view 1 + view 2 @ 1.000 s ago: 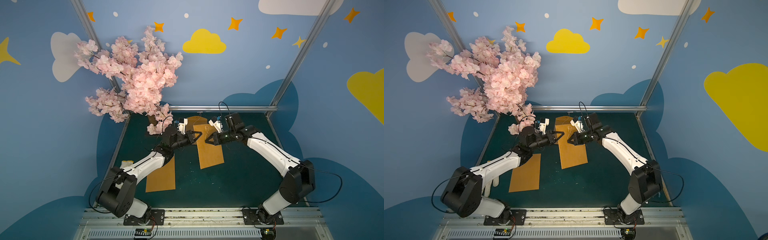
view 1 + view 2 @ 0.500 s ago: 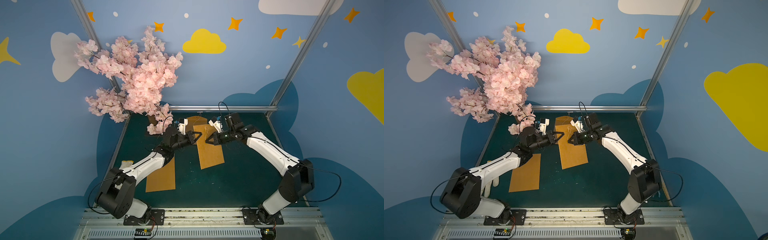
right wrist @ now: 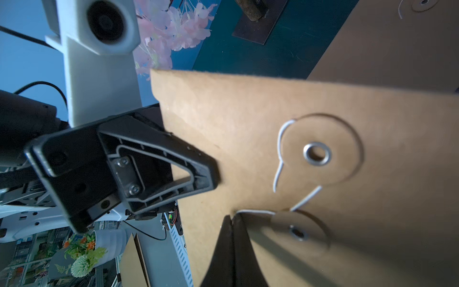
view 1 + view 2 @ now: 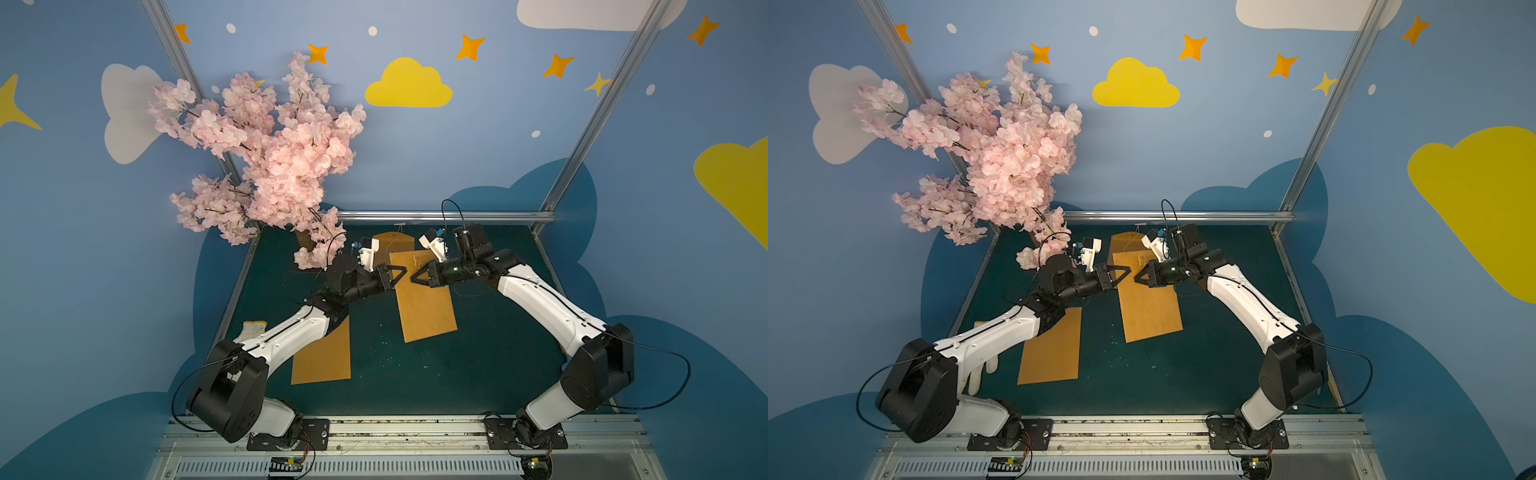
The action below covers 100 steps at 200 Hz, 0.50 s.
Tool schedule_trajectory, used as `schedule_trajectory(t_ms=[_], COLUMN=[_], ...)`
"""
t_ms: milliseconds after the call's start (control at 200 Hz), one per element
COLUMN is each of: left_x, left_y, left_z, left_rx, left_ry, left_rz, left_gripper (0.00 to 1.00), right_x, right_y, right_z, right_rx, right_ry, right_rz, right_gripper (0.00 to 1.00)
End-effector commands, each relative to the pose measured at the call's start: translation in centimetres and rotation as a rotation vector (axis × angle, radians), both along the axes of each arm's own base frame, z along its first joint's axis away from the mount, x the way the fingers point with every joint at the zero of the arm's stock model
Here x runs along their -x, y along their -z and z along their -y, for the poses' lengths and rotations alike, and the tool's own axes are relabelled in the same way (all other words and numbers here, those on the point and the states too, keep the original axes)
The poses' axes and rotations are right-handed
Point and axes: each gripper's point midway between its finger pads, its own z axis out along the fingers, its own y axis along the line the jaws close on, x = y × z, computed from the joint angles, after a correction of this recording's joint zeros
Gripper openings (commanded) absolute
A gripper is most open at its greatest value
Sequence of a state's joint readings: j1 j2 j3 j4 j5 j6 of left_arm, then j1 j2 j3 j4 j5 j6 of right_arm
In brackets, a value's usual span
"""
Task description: Open the file bag
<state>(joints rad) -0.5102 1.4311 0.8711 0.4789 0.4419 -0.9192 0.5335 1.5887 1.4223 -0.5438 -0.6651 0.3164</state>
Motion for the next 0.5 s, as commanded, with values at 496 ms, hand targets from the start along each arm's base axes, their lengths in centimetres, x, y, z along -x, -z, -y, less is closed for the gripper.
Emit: schedule_trajectory(t_ms=[496], left_x=[0.5], left_y=[-0.8], left_z=[-0.2], left_rx=[-0.015], left_ry=[-0.02], left_rz=[0.063], left_gripper=[0.03], right_x=[-0.4], right_y=[-2.7], right_z=[1.8], right_rx=[-0.023], right_ry=[0.045], right_rz=[0.049], right_gripper=[0.1])
